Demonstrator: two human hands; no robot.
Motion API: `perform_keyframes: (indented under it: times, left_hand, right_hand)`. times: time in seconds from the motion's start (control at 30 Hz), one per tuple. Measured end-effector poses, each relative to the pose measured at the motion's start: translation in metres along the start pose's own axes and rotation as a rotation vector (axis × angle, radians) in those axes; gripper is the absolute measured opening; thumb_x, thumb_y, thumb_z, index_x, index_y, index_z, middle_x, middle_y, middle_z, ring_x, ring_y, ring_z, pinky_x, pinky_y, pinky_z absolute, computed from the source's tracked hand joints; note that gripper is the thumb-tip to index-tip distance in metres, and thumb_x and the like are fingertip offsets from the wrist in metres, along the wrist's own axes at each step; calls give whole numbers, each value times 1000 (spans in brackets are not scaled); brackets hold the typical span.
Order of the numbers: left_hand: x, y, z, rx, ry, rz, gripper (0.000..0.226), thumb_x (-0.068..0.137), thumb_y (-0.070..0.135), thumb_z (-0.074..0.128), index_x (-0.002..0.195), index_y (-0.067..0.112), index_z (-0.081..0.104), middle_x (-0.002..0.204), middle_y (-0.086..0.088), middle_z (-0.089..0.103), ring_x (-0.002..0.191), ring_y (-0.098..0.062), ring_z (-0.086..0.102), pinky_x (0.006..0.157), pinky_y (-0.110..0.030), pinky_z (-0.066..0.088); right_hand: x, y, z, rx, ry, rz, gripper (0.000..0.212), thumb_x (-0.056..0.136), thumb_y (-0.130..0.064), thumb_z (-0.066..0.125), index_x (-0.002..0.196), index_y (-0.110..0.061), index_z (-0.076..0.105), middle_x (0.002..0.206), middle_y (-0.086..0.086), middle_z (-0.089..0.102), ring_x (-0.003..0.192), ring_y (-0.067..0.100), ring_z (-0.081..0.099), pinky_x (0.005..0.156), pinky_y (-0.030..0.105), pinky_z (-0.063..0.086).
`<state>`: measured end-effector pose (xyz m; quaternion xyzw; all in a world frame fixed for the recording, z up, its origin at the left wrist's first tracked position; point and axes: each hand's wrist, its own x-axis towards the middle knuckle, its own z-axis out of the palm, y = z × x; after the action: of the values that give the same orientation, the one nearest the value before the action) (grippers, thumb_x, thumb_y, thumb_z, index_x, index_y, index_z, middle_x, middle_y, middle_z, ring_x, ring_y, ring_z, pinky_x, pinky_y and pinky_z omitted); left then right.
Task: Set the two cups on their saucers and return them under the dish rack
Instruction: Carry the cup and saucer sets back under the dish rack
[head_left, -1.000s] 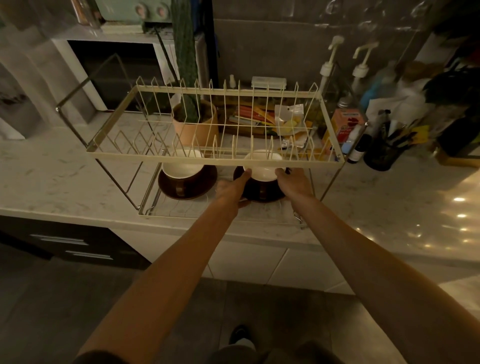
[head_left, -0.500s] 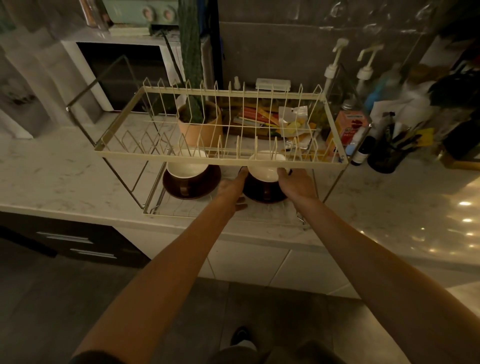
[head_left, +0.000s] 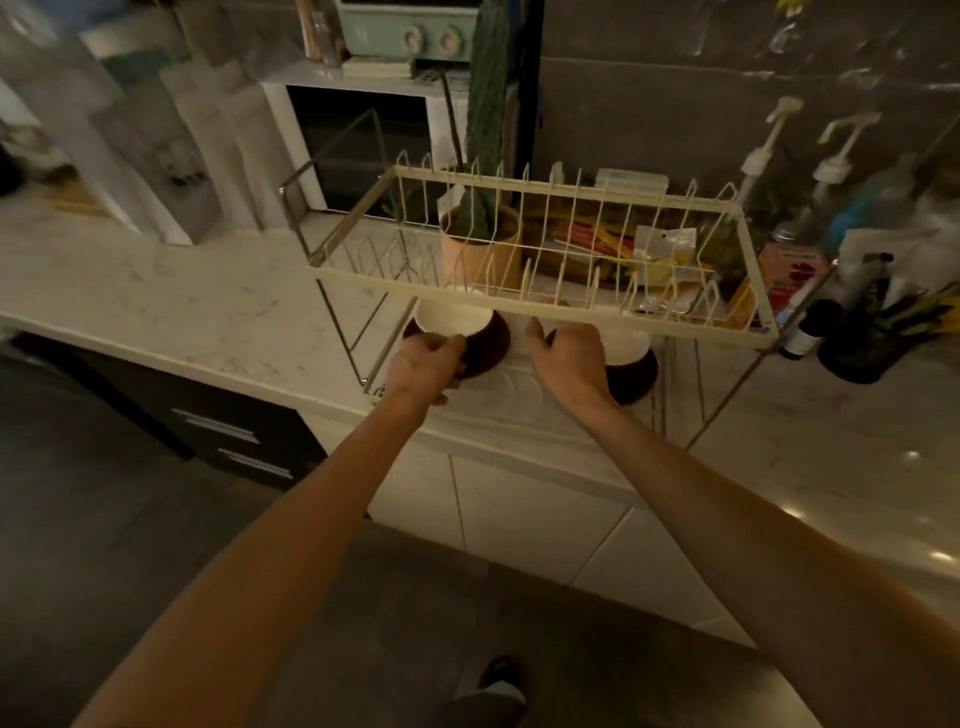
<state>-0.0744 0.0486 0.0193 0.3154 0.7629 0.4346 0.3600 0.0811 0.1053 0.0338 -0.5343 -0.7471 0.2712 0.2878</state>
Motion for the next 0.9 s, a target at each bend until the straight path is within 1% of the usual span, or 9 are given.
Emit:
perform_keyframes:
  times: [0.07,0.1,0.17,0.23,0.3,0.5,0.63,0.8,0.9]
  left_hand:
    - [4,0,-14,15,88,11,37,92,38,52,113,11,65,96,-9,73,80,-19,68,59,-28,53]
    - [7,-1,-19,14,115,4,39,91,41,51,115,12,64,99,-10,72,86,-22,68,62,-30,55]
    - [14,-4,-26,0,153,-18,45,91,46,51,121,14,59,109,-12,69,95,-26,66,77,-39,58]
    - [20,-5,-29,-15,180,-44,49,89,51,52,125,17,55,116,-12,66,103,-28,63,92,-46,54]
    - [27,-4,-29,-37,186,-68,52,89,52,52,128,18,52,121,-12,63,110,-30,60,96,-48,51]
    - [51,-6,-24,-59,65,-120,61,91,52,46,138,13,48,134,-13,57,120,-33,54,103,-49,46]
    - [64,-8,-18,-143,39,-177,52,95,44,49,137,13,48,132,-14,56,119,-32,54,98,-48,49]
    - [74,-11,-14,-256,93,-238,43,94,33,55,133,13,51,129,-14,58,109,-28,57,91,-46,54]
    - [76,-12,-13,-268,112,-252,42,94,32,57,132,14,52,130,-14,58,114,-31,57,91,-48,55]
  right_hand:
    - [2,-1,14,16,-12,-33,33,102,-32,46,116,-7,64,115,13,67,113,29,59,97,33,43]
    - [5,-1,21,44,-24,-41,37,101,-34,46,125,-10,61,124,11,65,119,28,57,101,33,41]
    - [13,-2,35,84,-78,-17,41,100,-39,45,128,-14,61,126,7,65,121,24,57,100,28,40]
    - [22,-4,46,106,-155,66,47,97,-48,43,122,-14,64,122,6,66,117,22,60,97,28,44]
    - [31,-6,52,140,-222,178,56,94,-57,41,116,-11,65,117,8,66,109,24,62,89,31,49]
    - [45,-2,62,261,-280,332,63,97,-55,42,145,-15,44,148,9,47,133,28,48,94,29,40]
    - [49,2,63,371,-290,441,64,96,-54,46,145,-12,43,148,10,48,132,30,48,107,37,44]
    - [53,2,68,458,-279,448,62,92,-55,53,143,-20,47,150,5,47,135,29,48,108,47,46]
    - [55,1,68,465,-259,421,53,94,-47,55,138,-19,50,147,6,49,134,29,48,108,48,45]
